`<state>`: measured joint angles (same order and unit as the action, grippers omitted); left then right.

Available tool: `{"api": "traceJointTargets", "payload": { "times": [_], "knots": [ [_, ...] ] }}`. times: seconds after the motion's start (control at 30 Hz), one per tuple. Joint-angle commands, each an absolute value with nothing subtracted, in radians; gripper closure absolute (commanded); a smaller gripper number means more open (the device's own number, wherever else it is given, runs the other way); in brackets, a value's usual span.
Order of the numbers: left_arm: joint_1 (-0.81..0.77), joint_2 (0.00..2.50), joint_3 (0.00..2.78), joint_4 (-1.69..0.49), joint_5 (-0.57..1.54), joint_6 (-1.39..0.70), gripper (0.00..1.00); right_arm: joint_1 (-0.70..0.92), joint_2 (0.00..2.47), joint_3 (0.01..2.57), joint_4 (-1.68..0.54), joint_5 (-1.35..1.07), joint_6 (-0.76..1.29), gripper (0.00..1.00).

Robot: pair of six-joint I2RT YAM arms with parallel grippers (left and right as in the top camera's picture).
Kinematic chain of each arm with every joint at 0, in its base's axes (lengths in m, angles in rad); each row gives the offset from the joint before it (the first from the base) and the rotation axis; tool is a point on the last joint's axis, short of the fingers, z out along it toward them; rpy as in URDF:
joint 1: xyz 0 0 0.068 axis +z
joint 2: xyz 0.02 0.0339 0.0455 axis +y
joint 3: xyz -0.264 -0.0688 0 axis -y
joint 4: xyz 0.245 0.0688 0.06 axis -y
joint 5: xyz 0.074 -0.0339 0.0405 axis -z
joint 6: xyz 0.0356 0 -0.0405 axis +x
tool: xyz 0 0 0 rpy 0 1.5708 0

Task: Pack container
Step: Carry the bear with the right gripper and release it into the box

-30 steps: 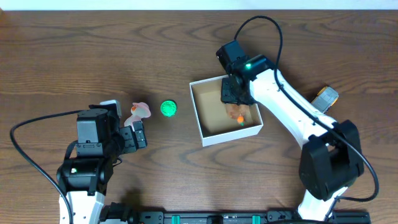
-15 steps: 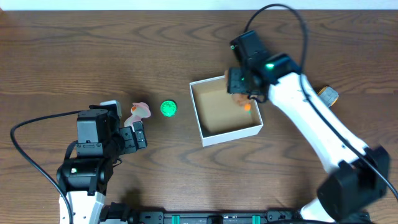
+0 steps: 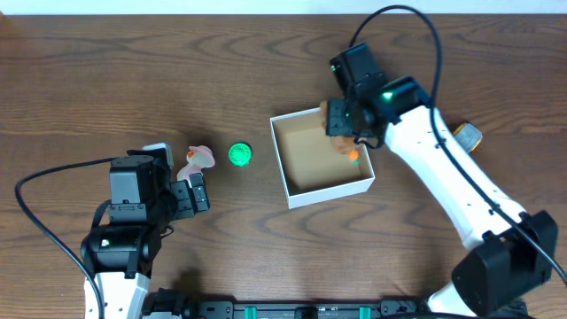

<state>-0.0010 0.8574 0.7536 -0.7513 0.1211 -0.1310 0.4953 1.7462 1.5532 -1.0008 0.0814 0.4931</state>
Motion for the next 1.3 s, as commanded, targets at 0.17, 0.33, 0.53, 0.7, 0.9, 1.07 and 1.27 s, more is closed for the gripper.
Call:
{"api": "traceJointTargets", "payload": {
  "times": [0.17, 0.33, 0.53, 0.7, 0.9, 1.07, 1.27],
  "knots": [
    [-0.001, 0.861, 0.776, -0.751, 0.123, -0.133, 0.02, 0.537, 1.879, 1.555, -1.003, 0.078, 0.485, 0.36],
    [-0.001, 0.861, 0.776, -0.751, 0.123, -0.133, 0.02, 0.521, 1.900, 1.555, -0.994, 0.080, 0.484, 0.21],
    [-0.001, 0.861, 0.776, -0.751, 0.123, -0.133, 0.02, 0.502, 1.887, 1.556, -0.976, 0.082, 0.467, 0.14],
    [-0.001, 0.861, 0.776, -0.751, 0.123, -0.133, 0.02, 0.502, 1.856, 1.557, -0.978, 0.083, 0.453, 0.16],
    [-0.001, 0.861, 0.776, -0.751, 0.123, -0.133, 0.02, 0.496, 1.727, 1.557, -1.005, 0.214, 0.451, 0.17],
    [-0.001, 0.861, 0.776, -0.751, 0.123, -0.133, 0.02, 0.419, 1.607, 1.557, -1.116, 0.303, 0.492, 0.23],
    [-0.001, 0.861, 0.776, -0.751, 0.123, -0.133, 0.02, 0.274, 1.612, 1.526, -1.271, 0.248, 0.515, 0.43]
  ]
}}
